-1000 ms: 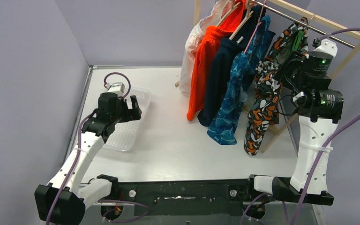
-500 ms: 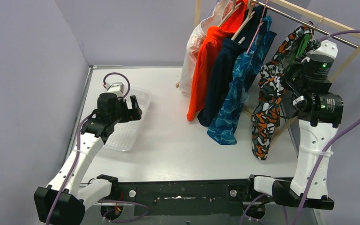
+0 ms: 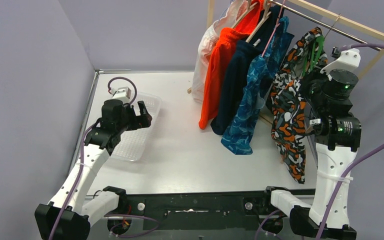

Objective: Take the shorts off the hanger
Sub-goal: Pick up the hanger from the clothes rod.

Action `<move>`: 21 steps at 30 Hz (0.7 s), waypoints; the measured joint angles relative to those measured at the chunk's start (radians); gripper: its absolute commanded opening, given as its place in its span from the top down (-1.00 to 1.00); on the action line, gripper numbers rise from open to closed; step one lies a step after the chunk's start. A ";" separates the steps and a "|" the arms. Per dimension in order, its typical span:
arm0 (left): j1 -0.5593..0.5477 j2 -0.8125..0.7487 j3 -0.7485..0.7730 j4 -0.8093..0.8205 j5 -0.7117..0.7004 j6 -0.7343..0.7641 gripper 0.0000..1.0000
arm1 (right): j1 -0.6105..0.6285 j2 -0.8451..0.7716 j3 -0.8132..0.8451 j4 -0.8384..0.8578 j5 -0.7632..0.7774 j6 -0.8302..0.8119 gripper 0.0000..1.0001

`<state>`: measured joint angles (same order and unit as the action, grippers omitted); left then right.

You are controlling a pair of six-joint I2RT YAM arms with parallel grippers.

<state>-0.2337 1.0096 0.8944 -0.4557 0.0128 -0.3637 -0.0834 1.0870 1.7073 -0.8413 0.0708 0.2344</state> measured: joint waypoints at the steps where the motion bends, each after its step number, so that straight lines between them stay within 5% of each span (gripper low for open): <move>1: 0.000 -0.003 0.000 0.002 0.000 0.000 -0.94 | 0.000 -0.006 -0.021 0.022 0.000 -0.009 1.00; 21: 0.000 0.016 0.032 0.020 -0.005 -0.048 -0.94 | 0.000 -0.179 -0.478 0.579 0.019 -0.246 1.00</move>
<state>-0.2337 1.0252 0.9264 -0.4358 0.0078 -0.4122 -0.0834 0.9081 1.2293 -0.2619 0.0895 -0.0116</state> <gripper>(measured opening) 0.970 0.121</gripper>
